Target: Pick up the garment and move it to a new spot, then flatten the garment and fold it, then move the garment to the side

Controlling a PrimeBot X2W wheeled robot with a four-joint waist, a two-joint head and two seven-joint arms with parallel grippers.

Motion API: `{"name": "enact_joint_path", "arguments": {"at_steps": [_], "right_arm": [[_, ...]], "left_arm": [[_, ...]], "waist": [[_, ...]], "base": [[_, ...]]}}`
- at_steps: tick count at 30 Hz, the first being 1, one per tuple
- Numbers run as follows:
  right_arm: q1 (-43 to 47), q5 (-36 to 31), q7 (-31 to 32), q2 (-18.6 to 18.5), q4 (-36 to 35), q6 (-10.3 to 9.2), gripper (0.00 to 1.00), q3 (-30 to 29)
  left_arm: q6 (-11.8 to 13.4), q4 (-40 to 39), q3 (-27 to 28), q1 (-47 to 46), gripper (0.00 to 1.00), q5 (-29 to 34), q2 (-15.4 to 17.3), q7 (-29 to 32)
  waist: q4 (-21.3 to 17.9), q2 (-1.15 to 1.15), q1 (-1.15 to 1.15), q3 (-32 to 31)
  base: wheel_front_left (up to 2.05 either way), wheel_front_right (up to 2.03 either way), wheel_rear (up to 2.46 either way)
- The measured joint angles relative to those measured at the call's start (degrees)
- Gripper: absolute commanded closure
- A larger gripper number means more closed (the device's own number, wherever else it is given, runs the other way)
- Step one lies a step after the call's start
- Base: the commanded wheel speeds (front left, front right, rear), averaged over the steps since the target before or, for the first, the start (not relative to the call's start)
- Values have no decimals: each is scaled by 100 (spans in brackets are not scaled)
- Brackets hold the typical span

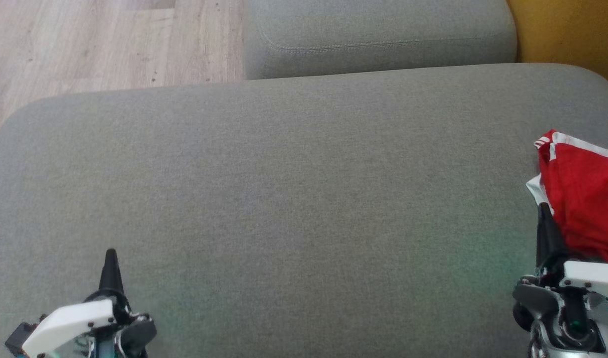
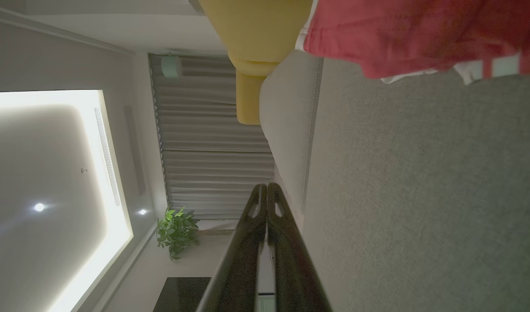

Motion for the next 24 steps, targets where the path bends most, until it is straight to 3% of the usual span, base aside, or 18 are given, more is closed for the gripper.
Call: {"name": "enact_joint_path", "arguments": {"at_steps": [6, 24], "right_arm": [[14, 360, 100, 0, -88, 0, 100, -73], [14, 372, 100, 0, -92, 0, 100, -73]], "left_arm": [[-46, -47, 22, -73, 100, -358, 0, 79], [-47, -47, 27, -73, 100, -360, 0, 79]], "waist": [[-5, 0, 0, -1], [-5, 0, 0, -1]], "base": [[0, 0, 0], [0, 0, 0]]}}
